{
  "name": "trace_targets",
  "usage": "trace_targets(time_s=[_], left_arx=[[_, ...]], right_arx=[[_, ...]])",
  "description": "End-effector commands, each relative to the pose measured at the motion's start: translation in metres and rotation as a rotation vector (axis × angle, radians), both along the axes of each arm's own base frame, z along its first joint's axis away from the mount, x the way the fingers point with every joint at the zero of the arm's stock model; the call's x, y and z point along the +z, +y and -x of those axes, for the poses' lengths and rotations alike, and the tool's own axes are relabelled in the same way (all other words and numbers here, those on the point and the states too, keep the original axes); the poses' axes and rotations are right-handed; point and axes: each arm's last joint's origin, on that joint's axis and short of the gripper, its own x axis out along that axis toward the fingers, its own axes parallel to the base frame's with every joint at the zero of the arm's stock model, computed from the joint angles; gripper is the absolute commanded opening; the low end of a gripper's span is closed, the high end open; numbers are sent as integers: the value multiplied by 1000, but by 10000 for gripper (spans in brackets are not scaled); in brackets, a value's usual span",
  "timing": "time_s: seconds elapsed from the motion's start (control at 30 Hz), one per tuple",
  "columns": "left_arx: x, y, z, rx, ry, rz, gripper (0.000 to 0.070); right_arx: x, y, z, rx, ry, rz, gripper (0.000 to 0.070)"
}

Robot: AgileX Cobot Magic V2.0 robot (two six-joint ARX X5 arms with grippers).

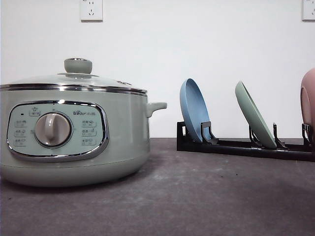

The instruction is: Transfer potato from steamer to green plate

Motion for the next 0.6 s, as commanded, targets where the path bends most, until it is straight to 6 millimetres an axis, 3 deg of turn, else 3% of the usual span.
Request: trace_targets(time_s=[0.0,0.27,0.57], left_arx=[[17,0,3,3,-61,32,3],[64,0,13,1,-160,28,3],[121,-2,14,-62,-150,-68,3]], right_arx=[[16,0,3,-7,-58,-21,0],[65,-1,17,-9,-203,-16,0],[123,-1,28,-27,-273,74,0]])
